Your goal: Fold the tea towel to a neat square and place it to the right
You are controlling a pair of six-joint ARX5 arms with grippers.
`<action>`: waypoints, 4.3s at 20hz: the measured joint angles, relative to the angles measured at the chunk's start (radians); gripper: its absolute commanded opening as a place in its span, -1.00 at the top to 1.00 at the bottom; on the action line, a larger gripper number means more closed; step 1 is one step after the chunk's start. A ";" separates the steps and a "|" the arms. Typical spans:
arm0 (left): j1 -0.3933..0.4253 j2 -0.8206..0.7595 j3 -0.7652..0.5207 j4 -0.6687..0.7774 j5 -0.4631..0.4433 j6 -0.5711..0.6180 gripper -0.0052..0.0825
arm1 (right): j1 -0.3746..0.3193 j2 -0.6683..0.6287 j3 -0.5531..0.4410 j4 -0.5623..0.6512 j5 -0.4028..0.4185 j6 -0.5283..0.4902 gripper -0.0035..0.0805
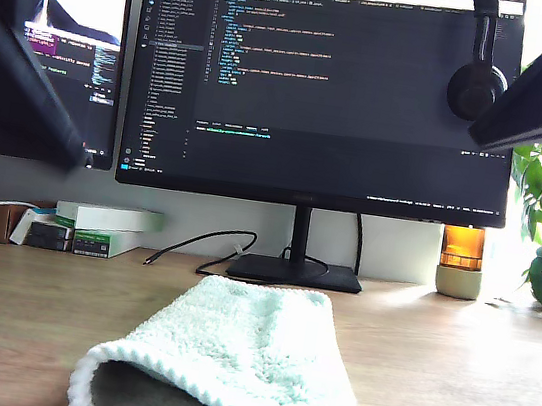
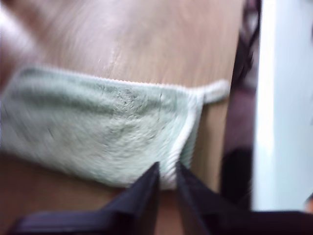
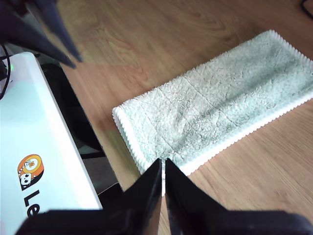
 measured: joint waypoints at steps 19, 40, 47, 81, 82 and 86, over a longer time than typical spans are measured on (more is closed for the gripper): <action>-0.030 0.341 0.000 0.177 -0.094 0.773 0.15 | 0.000 0.018 0.000 0.036 0.000 0.000 0.95; -0.031 0.555 0.025 0.268 -0.016 0.896 0.69 | 0.000 0.018 0.000 0.037 0.000 0.039 0.95; -0.035 0.560 0.029 0.269 -0.080 0.895 0.94 | 0.081 0.019 0.000 0.032 -0.002 0.050 0.39; -0.065 0.507 0.351 -0.167 0.109 0.554 0.94 | 0.463 0.616 0.000 0.266 0.428 -0.238 0.29; -0.065 0.507 0.351 -0.172 0.109 0.554 0.94 | 0.463 0.626 0.000 0.262 0.438 -0.239 0.41; -0.065 0.507 0.351 -0.181 0.117 0.554 0.94 | 0.463 0.626 0.000 0.262 0.488 -0.239 0.77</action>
